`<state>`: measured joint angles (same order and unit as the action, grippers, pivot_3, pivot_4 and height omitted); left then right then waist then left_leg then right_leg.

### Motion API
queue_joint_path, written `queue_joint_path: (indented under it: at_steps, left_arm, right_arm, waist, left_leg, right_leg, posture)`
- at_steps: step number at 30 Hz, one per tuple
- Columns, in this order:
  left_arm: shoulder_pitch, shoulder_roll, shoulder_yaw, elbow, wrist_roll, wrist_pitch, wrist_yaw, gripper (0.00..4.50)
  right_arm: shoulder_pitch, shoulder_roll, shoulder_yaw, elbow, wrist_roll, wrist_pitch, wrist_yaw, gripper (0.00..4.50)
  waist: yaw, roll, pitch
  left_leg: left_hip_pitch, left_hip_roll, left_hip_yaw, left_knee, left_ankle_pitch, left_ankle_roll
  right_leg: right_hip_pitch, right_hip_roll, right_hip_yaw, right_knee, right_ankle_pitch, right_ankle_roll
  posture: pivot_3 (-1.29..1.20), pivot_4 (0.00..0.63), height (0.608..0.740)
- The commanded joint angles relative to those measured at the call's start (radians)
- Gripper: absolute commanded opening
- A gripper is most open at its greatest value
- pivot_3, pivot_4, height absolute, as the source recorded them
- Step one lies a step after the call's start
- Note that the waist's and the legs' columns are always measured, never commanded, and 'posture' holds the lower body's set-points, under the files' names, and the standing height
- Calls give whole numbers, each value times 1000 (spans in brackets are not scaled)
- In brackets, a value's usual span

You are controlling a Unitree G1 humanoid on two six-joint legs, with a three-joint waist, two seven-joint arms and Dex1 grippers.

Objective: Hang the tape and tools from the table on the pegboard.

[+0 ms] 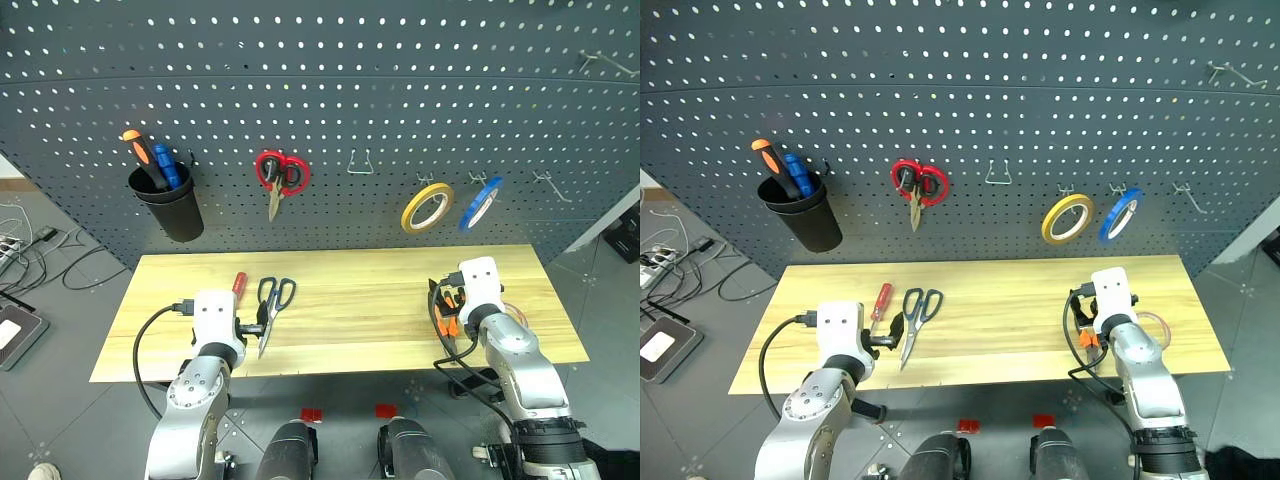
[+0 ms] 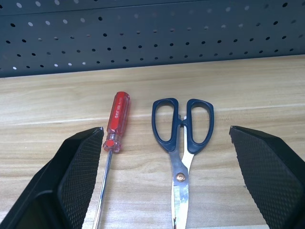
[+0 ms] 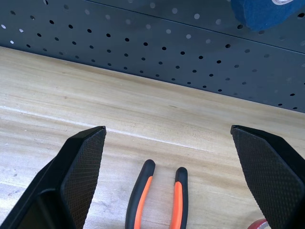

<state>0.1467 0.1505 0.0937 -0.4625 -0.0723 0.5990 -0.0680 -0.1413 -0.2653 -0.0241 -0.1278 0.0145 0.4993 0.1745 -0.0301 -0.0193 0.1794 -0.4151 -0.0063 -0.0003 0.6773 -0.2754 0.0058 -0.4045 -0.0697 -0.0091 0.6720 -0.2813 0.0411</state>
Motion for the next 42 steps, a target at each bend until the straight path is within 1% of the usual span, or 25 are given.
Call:
queue_joint_path:
  at_steps: [1, 12, 24, 27, 31, 32, 34, 36, 38, 39, 40, 42]
  left_arm:
    - [3, 8, 3, -52, 14, -17, 8, 4477]
    - [-5, 4, 2, -37, 6, -29, -1, 4477]
    - [-13, 4, 2, -31, 3, -28, -6, 4477]
    - [-15, 5, -1, -31, 2, -23, -7, 4477]
    - [-52, 17, -16, -17, -13, -8, -37, 4477]
    - [-77, 30, -25, 0, -25, -7, -65, 4477]
    - [-155, 57, -50, 44, -71, 0, -154, 4477]
    - [-249, 96, -98, 93, -125, 4, -283, 4477]
    - [-330, 134, -150, 136, -163, -4, -403, 4477]
    - [-369, 149, -177, 156, -180, -5, -459, 4477]
    - [-416, 164, -210, 183, -199, -10, -530, 4477]
    - [-497, 181, -267, 250, -223, -32, -647, 4477]
  right_arm:
    - [2, -8, -16, -19, 2, -4, 2, 4500]
    - [32, -20, -45, -39, 5, 3, -4, 4500]
    - [33, -10, -46, -48, 2, 10, -11, 4500]
    - [34, -14, -47, -50, 2, 13, -8, 4500]
    - [24, -56, -59, -42, 12, 30, 32, 4500]
    - [19, -78, -64, -33, 22, 46, 57, 4500]
    - [10, -132, -79, -6, 66, 104, 134, 4500]
    - [-2, -199, -98, 32, 106, 163, 211, 4500]
    - [-19, -268, -105, 77, 117, 176, 269, 4500]
    - [-32, -300, -109, 104, 119, 177, 291, 4500]
    - [-54, -339, -111, 141, 125, 185, 323, 4500]
    - [-95, -404, -102, 213, 125, 179, 378, 4500]
  waist:
    - [0, 0, 0]
    - [0, 0, 0]
    - [-1, 0, 0]
    - [-1, 0, 1]
    - [-1, 0, 10]
    - [-1, 0, 15]
    - [-1, 0, 24]
    - [-2, 0, 39]
    - [-4, 2, 51]
    - [-8, 1, 61]
    - [-16, 1, 68]
    - [-33, 1, 92]
  left_leg:
    - [0, 0, 0, 0, 0, 0]
    - [0, 0, 0, 0, 0, 0]
    - [0, 0, 0, 0, 0, 0]
    - [0, 0, 0, 0, 0, 0]
    - [0, 0, 0, 0, 0, 0]
    - [0, 0, 0, 0, 0, 0]
    - [0, -1, -1, 1, 0, 0]
    - [0, -1, -1, 2, 0, 0]
    - [-1, -1, -1, 2, 0, 1]
    - [0, -2, -1, 2, 0, 1]
    - [0, -2, 0, 2, 0, 1]
    - [-1, -1, 1, 2, 0, 1]
  right_leg:
    - [0, 0, 0, 0, 0, 0]
    - [0, 0, 0, 0, 0, 0]
    - [0, 0, 0, 0, 0, 0]
    - [0, 0, 0, 0, 0, 0]
    - [0, 0, 0, 0, 0, 0]
    - [0, 0, 0, 0, 0, 0]
    - [0, 1, -1, 1, 0, 0]
    - [1, 1, -1, 2, 0, 0]
    - [0, 1, -1, 2, 0, 0]
    - [0, 1, -1, 2, 0, 0]
    - [0, 1, -1, 2, 0, 0]
    - [0, 0, 0, 2, 0, 0]
  posture:
    - [-68, 194, 740]
    - [-86, 193, 740]
    - [-97, 198, 740]
    - [-100, 206, 740]
    - [-129, 247, 740]
    - [-129, 247, 740]
    - [-145, 269, 740]
    - [-162, 290, 740]
    - [-179, 303, 740]
    - [-199, 325, 740]
    - [-218, 344, 740]
    - [-234, 359, 740]
